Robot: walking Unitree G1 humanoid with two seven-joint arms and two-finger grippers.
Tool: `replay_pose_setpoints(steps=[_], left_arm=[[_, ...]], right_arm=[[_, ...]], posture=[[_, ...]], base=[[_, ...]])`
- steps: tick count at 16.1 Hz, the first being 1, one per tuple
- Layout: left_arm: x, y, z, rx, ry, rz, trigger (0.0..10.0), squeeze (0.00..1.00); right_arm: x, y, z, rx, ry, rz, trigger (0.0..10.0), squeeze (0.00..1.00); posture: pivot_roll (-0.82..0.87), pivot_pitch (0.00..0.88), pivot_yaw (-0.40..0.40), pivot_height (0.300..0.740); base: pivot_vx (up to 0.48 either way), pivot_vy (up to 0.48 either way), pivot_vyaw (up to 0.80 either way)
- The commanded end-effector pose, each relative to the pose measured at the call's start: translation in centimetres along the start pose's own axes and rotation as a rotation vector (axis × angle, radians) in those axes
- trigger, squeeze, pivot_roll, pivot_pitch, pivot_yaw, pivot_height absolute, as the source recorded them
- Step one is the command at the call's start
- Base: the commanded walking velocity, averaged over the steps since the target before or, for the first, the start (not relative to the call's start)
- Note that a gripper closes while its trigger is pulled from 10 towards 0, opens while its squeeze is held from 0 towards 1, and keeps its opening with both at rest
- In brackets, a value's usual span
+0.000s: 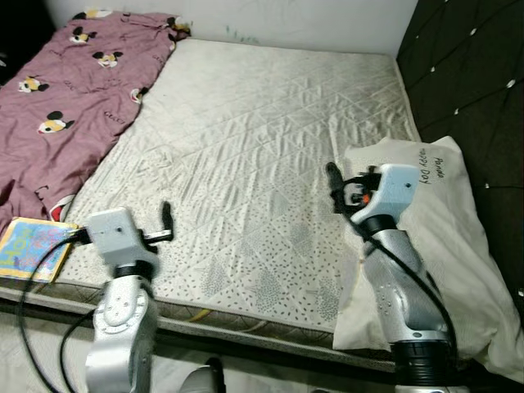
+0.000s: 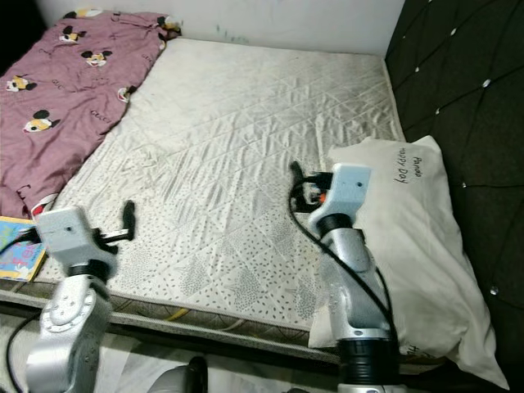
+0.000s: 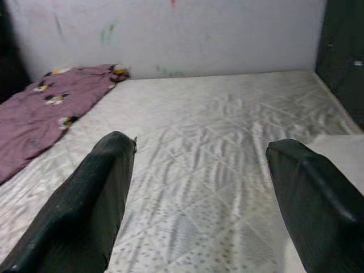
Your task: Clean up the room
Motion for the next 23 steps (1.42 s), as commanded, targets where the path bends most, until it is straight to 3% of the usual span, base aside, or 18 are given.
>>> replay_pose_setpoints(steps=[1,6,23], left_arm=[[-0.12,-0.26,-0.01,0.009,-0.007,0.0,10.0,0.0],[-0.08,-0.11,0.1,0.005,-0.006,-0.003,10.0,0.0],[-0.09,-0.01,0.3,0.006,-0.001,-0.008,10.0,0.0]], right_arm=[[-0.53,-0.05,-0.14,0.006,-0.022,0.007,10.0,0.0],[-0.17,-0.46,-0.09,0.027,-0.004,-0.016,10.0,0.0],[-0.36,-0.23,0.05,0.011,-0.01,0.005,10.0,0.0]], posture=[[0.02,0.114,-0.004,0.74],[0.02,0.112,-0.007,0.74],[0.02,0.115,-0.009,0.74]], base=[[0.0,-0.315,0.0],[0.0,0.233,0.18],[0.0,0.476,-0.06]])
Point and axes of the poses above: a point about 5 cm out from each wrist's last joint towards the gripper, its own z axis pointing out of the wrist towards the gripper, its own x axis along the axis of the wrist's last joint, y = z × x, the point moved 5 cm from there along z, pointing out of the wrist towards the gripper, and after that the axes turned 5 degrees about z, right-handed, at the moved point
